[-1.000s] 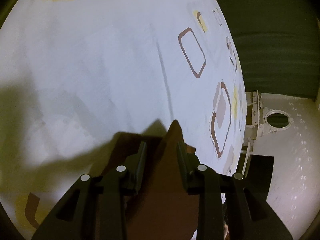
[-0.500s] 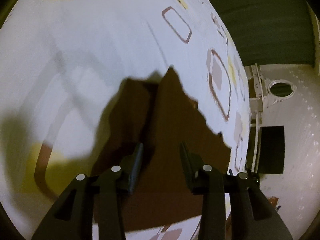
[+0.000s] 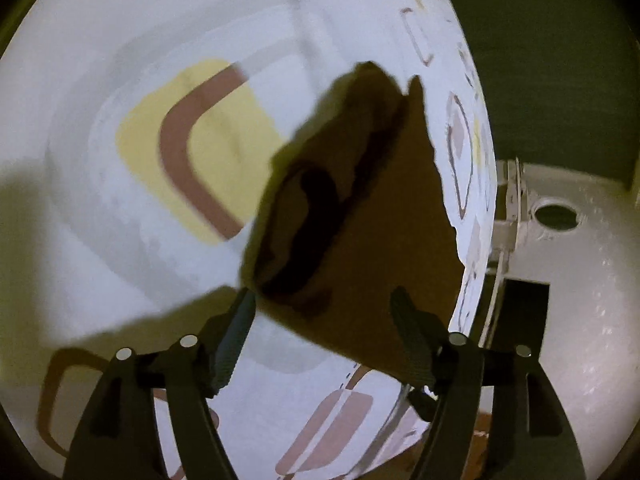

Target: Fold small clothes

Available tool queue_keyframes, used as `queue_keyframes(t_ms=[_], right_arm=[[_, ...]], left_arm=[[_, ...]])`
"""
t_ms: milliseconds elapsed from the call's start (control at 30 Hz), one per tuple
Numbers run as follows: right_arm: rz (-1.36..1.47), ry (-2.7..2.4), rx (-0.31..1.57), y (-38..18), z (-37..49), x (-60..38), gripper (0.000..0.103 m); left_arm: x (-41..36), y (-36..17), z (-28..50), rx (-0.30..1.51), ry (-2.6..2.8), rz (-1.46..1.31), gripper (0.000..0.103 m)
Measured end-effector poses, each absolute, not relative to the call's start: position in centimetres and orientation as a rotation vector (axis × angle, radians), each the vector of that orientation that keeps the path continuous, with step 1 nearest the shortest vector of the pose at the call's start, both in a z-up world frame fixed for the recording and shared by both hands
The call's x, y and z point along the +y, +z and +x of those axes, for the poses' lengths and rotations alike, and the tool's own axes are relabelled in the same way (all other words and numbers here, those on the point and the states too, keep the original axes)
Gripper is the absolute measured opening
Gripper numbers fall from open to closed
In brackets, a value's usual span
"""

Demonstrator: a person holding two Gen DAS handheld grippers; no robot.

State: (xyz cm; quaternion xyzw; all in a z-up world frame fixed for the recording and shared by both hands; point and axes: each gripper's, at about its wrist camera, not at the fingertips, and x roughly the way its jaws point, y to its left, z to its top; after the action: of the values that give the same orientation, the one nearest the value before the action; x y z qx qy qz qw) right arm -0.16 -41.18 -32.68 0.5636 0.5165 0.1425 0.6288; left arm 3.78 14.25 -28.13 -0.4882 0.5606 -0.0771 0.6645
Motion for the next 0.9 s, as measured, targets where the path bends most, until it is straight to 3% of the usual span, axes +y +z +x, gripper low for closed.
queue_keyframes(t_ms=[200, 233, 267, 300, 367, 433, 500, 567, 600, 667, 900], right_arm=[[1.267, 0.37, 1.207, -32.5, 0.3, -39.7, 0.066], [1.268, 0.372, 1.207, -32.5, 0.3, -39.6, 0.062], [1.265, 0.376, 1.212, -32.5, 0.4, -39.4, 0.049], [1.256, 0.374, 1.219, -32.5, 0.5, -39.1, 0.043], [1.243, 0.378, 1.238, -32.7, 0.5, -38.6, 0.013], [1.219, 0.369, 1.255, -32.8, 0.3, -38.3, 0.01], [1.216, 0.35, 1.249, -32.9, 0.0, -38.3, 0.008], [1.22, 0.328, 1.244, -32.9, -0.2, -38.4, 0.007], [1.215, 0.316, 1.244, -32.9, -0.3, -38.6, 0.007], [1.214, 0.299, 1.25, -33.1, -0.5, -38.8, 0.006], [1.223, 0.28, 1.256, -33.8, -0.5, -39.4, 0.006]], left_arm=[[15.2, -30.1, 3.5, 1.197, -0.136, -1.294, 0.075], [15.2, -30.2, 3.6, 1.189, -0.137, -1.311, 0.075], [15.2, -30.2, 3.8, 1.181, -0.14, -1.322, 0.075], [15.1, -30.2, 4.1, 1.174, -0.143, -1.317, 0.075], [14.9, -30.1, 4.5, 1.164, -0.139, -1.288, 0.075], [14.5, -30.0, 5.1, 1.176, -0.133, -1.244, 0.073], [13.8, -29.7, 5.6, 1.206, -0.125, -1.168, 0.061], [13.1, -29.4, 5.8, 1.251, -0.108, -1.052, 0.03], [12.8, -29.4, 6.0, 1.276, -0.095, -0.992, 0.025], [12.9, -29.5, 6.0, 1.282, -0.091, -0.975, 0.018], [13.2, -29.9, 6.1, 1.28, -0.08, -0.994, 0.017]])
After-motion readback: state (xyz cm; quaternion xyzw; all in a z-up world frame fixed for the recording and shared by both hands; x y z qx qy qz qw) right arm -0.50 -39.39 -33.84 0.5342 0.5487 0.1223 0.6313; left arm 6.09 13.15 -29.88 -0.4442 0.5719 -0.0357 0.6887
